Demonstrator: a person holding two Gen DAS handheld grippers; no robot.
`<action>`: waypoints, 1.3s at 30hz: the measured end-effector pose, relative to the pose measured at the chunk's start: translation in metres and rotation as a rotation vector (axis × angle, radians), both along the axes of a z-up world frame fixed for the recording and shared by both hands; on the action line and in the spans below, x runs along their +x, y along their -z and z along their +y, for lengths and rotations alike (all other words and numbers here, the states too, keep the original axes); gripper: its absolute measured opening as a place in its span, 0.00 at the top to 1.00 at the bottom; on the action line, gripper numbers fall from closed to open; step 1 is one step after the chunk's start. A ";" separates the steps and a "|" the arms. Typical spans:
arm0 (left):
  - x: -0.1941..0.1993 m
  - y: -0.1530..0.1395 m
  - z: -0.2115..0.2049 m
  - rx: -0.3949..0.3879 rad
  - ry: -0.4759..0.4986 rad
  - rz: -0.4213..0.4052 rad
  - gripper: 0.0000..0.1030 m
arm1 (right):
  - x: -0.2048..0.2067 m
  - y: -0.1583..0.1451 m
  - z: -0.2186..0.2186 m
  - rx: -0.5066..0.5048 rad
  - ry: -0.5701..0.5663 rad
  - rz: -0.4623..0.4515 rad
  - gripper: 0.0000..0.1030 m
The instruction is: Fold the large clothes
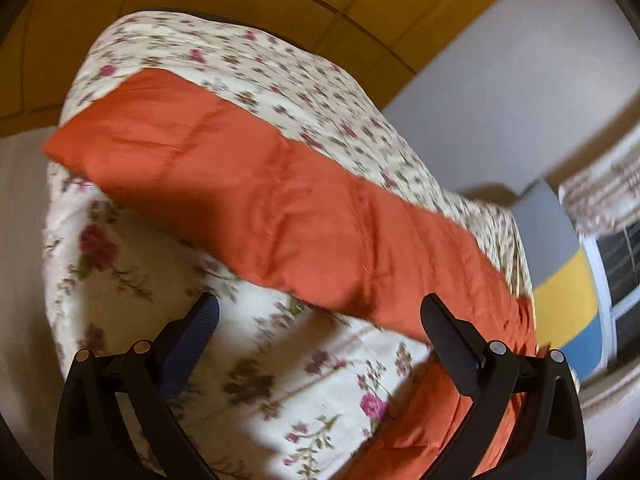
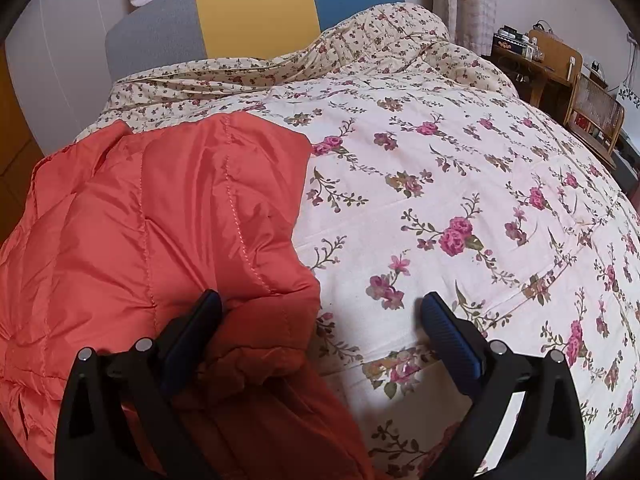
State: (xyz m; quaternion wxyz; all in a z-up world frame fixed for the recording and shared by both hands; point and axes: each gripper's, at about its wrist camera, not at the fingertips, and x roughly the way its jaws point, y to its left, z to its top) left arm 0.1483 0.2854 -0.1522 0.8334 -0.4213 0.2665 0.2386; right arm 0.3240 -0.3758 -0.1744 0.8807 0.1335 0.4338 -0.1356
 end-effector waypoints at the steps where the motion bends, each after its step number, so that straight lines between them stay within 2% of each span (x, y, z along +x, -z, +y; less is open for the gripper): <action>1: -0.003 0.002 0.006 -0.027 -0.028 -0.019 0.04 | 0.001 0.000 0.000 0.000 0.000 0.001 0.03; 3: -0.006 0.005 0.016 -0.064 -0.061 -0.047 0.05 | 0.001 0.000 0.000 0.001 0.000 0.000 0.03; 7: 0.006 0.005 0.037 -0.099 -0.103 -0.048 0.05 | 0.001 0.000 0.000 0.000 0.001 0.001 0.03; 10: 0.015 0.006 0.055 -0.121 -0.173 -0.038 0.16 | 0.001 0.000 0.000 0.000 0.001 0.000 0.03; 12: 0.021 0.007 0.065 -0.131 -0.211 -0.005 0.39 | 0.001 0.000 0.000 0.000 0.002 0.000 0.03; 13: 0.025 0.008 0.070 -0.147 -0.220 0.009 0.46 | 0.001 0.000 0.000 0.001 0.002 0.000 0.03; 14: 0.026 0.009 0.073 -0.155 -0.224 0.020 0.67 | 0.000 0.000 0.000 0.001 0.002 0.000 0.03; 15: 0.031 0.009 0.075 -0.156 -0.221 0.046 0.84 | 0.000 0.000 0.000 0.000 0.001 0.000 0.03; 16: 0.034 0.007 0.074 -0.141 -0.217 0.065 0.85 | 0.000 0.000 0.000 0.001 0.001 0.000 0.02; 18: 0.038 -0.008 0.065 -0.061 -0.215 0.058 0.85 | 0.000 0.000 0.000 -0.001 0.001 0.001 0.02; 22: 0.050 -0.046 0.030 0.140 -0.163 -0.015 0.85 | 0.000 0.000 -0.001 0.001 0.001 0.000 0.02; 24: 0.062 -0.066 0.003 0.255 -0.110 -0.052 0.85 | 0.000 0.000 0.000 0.001 0.001 0.000 0.02; 28: 0.092 -0.086 -0.038 0.401 -0.007 -0.076 0.85 | 0.000 0.000 0.000 0.002 0.001 0.000 0.02; 33: 0.125 -0.104 -0.114 0.622 0.194 -0.105 0.85 | 0.000 0.000 -0.001 0.010 0.002 -0.002 0.02; 39: 0.157 -0.105 -0.212 0.910 0.448 -0.062 0.85 | 0.001 0.000 -0.001 0.018 0.003 -0.005 0.02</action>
